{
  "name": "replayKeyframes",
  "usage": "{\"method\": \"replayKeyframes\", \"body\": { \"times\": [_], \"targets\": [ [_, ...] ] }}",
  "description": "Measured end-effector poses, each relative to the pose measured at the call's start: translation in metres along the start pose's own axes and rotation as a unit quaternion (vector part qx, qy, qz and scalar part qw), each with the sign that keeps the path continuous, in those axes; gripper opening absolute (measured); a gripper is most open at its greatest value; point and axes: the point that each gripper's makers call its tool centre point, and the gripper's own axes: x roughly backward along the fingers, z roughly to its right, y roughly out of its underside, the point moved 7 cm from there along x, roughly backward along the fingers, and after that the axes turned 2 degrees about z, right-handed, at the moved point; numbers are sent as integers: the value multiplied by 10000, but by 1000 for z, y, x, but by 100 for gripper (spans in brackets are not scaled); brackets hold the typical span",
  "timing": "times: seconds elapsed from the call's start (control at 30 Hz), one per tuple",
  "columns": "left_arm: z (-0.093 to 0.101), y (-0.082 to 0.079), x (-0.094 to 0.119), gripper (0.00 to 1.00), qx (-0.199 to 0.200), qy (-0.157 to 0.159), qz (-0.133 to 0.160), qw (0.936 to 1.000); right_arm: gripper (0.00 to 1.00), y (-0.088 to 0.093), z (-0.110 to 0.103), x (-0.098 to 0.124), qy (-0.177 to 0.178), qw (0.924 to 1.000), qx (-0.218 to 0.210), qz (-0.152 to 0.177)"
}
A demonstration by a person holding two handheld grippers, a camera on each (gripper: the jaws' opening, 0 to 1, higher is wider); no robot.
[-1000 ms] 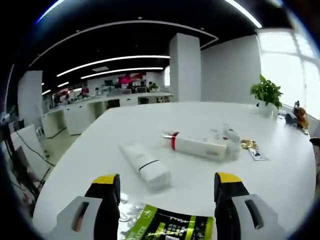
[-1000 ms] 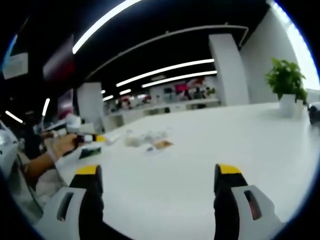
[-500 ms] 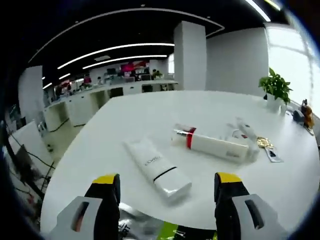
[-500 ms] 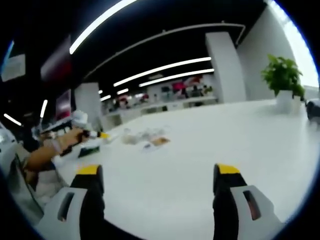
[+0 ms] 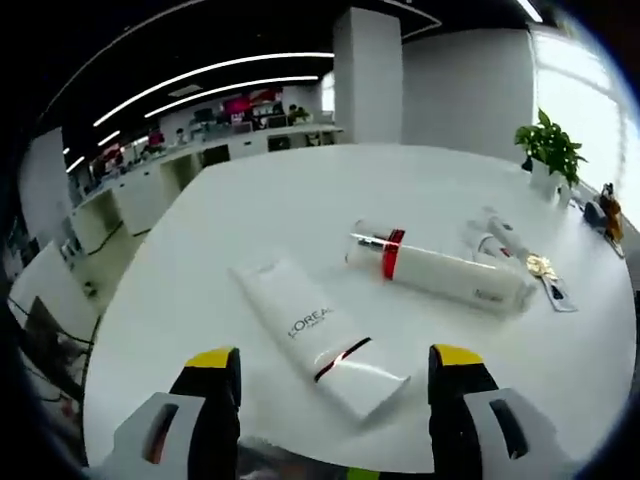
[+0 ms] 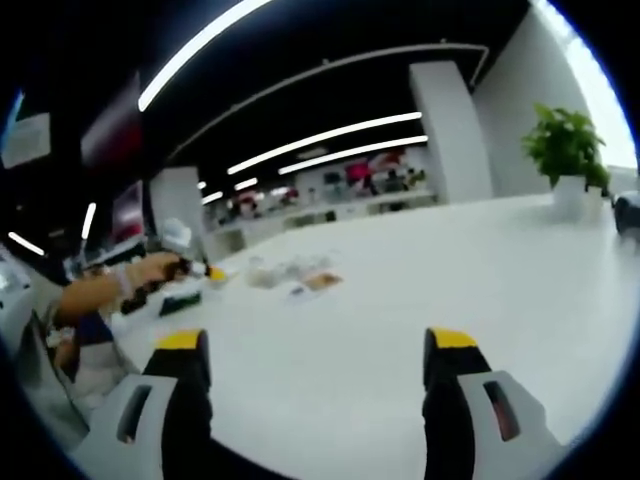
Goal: Arrange the skincare products in the storage area until every visible bottle or jar stands upright without overlapping.
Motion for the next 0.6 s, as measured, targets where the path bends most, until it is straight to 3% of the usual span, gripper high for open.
{"method": "replayKeyframes", "body": {
  "times": [0.37,0.6],
  "targets": [
    [0,-1,-15,77,-97,1,-651,9978,86,1,2,2,36,10000,-56,8],
    [0,-11,-21,78,-73,47,-902,9959,85,3,5,8,117,9999,-80,-8]
  ]
}}
